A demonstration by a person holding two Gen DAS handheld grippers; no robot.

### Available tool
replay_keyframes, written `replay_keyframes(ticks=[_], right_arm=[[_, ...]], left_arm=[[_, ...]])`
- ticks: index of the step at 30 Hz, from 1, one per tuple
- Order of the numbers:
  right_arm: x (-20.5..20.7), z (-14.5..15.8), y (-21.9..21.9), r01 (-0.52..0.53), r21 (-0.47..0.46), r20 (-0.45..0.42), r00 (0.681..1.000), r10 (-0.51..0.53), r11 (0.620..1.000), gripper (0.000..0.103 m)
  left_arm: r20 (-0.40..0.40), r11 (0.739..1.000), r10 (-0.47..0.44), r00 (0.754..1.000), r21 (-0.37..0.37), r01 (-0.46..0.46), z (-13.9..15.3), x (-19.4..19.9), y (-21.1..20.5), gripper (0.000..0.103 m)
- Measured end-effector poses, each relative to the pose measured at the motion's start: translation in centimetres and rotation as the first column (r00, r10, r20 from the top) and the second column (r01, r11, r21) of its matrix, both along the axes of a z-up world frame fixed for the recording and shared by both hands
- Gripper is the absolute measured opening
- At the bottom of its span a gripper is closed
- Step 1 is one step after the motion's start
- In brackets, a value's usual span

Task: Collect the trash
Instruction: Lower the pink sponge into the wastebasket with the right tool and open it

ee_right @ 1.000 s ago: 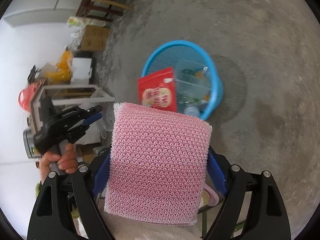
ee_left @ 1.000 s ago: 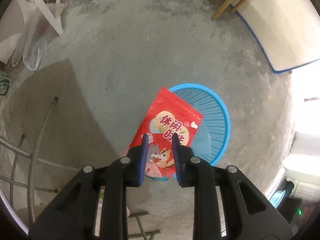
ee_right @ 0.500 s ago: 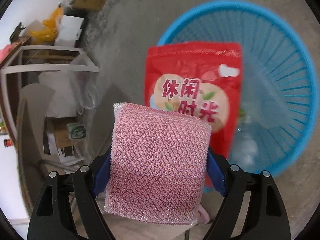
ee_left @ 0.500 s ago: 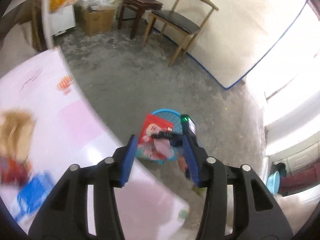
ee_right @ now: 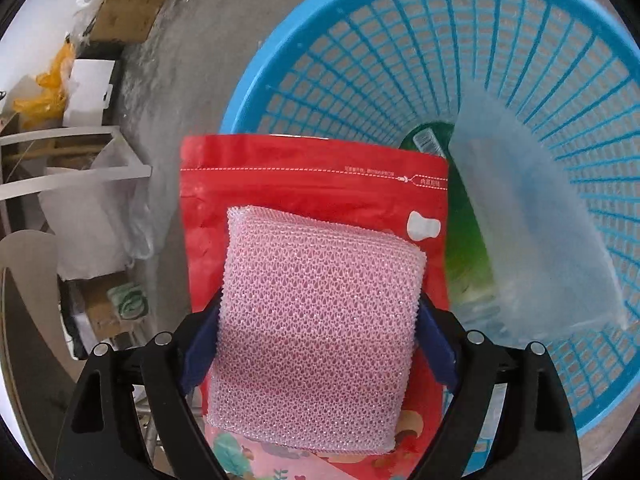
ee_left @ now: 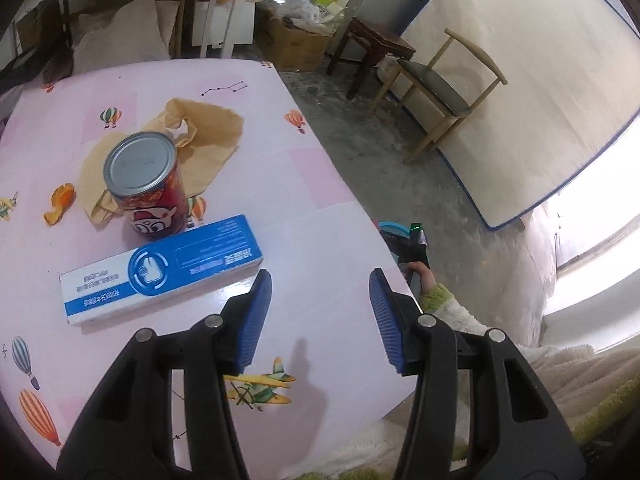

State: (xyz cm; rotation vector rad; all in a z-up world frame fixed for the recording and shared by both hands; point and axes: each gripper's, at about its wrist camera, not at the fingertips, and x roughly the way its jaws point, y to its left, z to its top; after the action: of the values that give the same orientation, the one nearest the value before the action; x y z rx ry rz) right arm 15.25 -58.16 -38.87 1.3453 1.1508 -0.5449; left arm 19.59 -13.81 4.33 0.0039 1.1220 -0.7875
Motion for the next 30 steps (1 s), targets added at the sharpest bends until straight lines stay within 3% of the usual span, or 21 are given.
replay_keyframes(ticks=[6, 14, 24, 30], right_arm=[[0.2, 1.6, -0.7, -0.041, -0.103, -0.014, 0.999, 0.040, 0.994, 0.084], [0.1, 3.2, -0.9, -0.068, -0.164, 0.024, 0.997, 0.072, 0.984, 0.084], [1.7, 4.0, -0.5, -0.182, -0.256, -0.062, 0.983, 0.172, 0.949, 0.088], [1.4, 6.5, -1.5, -0.164, -0.302, -0.018, 0.986, 0.166, 0.939, 0.089]], left_arm=[[0.006, 1.000, -0.031, 1.000, -0.002, 0.031, -0.1, 0.0, -0.4, 0.048], [-0.002, 0.999, -0.040, 0.999, 0.006, 0.040, -0.3, 0.3, -0.4, 0.048], [0.008, 1.000, -0.023, 1.000, 0.002, 0.023, -0.2, 0.3, 0.3, 0.048], [0.012, 1.000, -0.027, 1.000, -0.006, 0.027, -0.2, 0.2, 0.5, 0.048]])
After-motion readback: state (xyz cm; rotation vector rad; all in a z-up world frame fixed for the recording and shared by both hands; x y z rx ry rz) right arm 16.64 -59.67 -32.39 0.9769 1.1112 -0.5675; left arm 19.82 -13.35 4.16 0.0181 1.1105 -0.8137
